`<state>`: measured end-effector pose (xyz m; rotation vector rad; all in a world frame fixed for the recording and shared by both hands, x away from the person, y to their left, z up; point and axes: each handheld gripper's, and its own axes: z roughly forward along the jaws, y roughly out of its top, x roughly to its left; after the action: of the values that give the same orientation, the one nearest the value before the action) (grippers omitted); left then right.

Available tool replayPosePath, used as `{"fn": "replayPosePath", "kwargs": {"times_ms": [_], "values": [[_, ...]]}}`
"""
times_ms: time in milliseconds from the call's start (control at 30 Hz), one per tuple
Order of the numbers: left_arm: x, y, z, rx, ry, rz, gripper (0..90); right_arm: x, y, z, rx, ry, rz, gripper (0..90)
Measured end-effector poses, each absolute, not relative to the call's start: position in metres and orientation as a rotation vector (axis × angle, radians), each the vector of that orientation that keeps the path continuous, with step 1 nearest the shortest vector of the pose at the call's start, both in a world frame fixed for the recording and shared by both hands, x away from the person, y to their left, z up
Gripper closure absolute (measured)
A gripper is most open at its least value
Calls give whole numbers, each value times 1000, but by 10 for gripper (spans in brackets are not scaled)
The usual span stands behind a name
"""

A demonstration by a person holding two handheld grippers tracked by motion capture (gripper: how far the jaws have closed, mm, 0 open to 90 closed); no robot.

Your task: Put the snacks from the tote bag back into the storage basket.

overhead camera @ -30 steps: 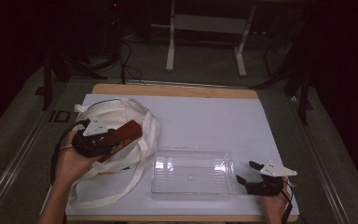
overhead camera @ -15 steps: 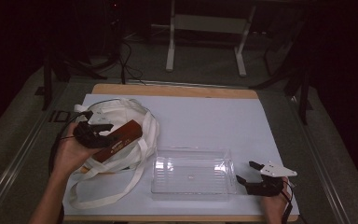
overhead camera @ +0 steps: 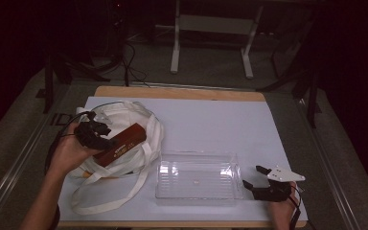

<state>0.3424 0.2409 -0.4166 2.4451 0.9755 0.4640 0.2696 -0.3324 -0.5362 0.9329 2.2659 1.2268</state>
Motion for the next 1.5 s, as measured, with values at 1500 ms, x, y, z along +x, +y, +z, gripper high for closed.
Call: {"fn": "replayPosePath", "kwargs": {"times_ms": [1500], "values": [[353,260,-444,2626,1087,187,410,269,-330,-537,916,2275,1208,189]]}}
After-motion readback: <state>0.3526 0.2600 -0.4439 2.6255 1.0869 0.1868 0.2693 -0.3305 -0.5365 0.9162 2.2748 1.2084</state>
